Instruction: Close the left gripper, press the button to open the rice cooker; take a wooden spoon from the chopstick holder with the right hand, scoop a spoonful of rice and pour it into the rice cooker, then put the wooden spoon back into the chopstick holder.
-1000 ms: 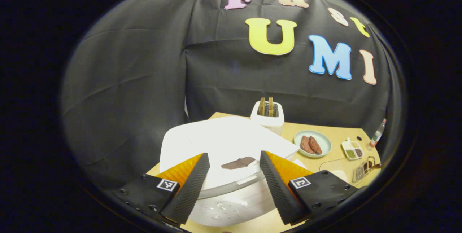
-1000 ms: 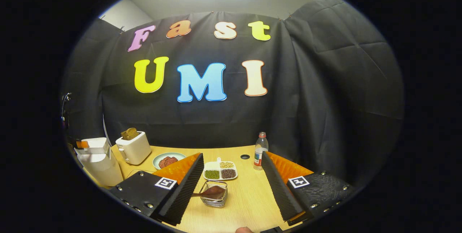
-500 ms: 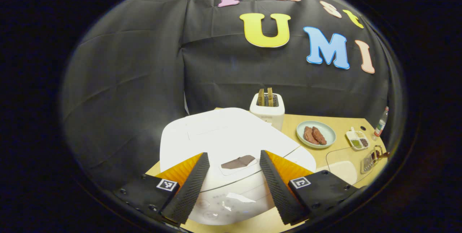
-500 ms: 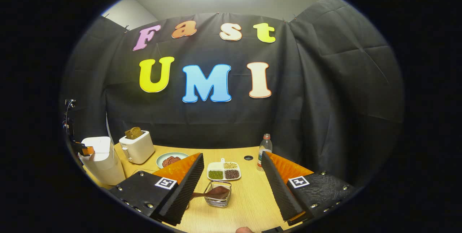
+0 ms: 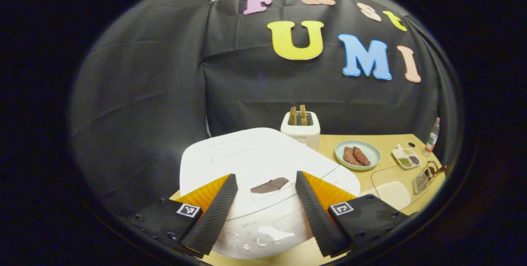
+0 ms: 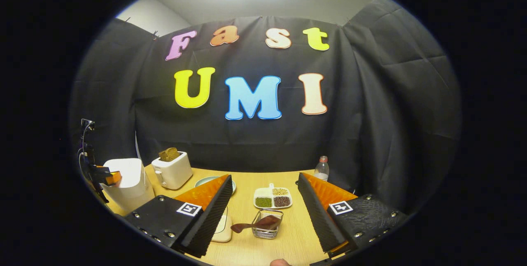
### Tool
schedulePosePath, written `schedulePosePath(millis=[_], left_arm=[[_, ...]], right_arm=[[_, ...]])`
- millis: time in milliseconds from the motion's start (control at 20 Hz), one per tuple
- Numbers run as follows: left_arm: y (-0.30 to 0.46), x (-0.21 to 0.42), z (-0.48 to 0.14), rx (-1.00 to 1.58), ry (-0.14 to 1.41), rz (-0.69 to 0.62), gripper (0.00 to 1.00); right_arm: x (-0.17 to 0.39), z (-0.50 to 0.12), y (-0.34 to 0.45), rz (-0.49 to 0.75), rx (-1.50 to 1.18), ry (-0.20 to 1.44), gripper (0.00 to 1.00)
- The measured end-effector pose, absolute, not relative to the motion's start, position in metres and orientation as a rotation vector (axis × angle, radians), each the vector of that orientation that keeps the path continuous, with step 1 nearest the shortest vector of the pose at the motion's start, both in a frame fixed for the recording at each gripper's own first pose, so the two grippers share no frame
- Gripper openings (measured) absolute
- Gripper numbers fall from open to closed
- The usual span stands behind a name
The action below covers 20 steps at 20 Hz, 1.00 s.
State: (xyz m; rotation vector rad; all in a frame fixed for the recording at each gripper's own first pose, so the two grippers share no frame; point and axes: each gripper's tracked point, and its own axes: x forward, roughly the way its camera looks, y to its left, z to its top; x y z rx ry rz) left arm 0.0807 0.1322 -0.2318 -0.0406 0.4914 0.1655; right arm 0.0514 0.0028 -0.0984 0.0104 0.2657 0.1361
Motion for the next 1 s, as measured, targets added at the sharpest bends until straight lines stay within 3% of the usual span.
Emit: schedulePosePath(millis=[350, 650, 800, 1000], left_arm=[[0.135, 0.079, -0.219, 0.001, 0.482, 0.167, 0.99], [0.127, 0.084, -0.106, 0.041, 0.248, 0.157, 1.00], [0.117, 0.073, -0.042, -0.015, 0.137, 0.152, 0.95], [0.099, 0.053, 0.018, -0.070, 0.015, 0.121, 1.00]], right_arm=[[0.050, -0.087, 0.022, 0.175, -0.010, 0.248, 0.97], [0.049, -0.064, 0.027, 0.167, 0.026, 0.234, 0.97], [0.047, -0.043, 0.034, 0.177, 0.012, 0.203, 0.97], [0.038, -0.014, 0.049, 0.191, 0.006, 0.148, 0.97]])
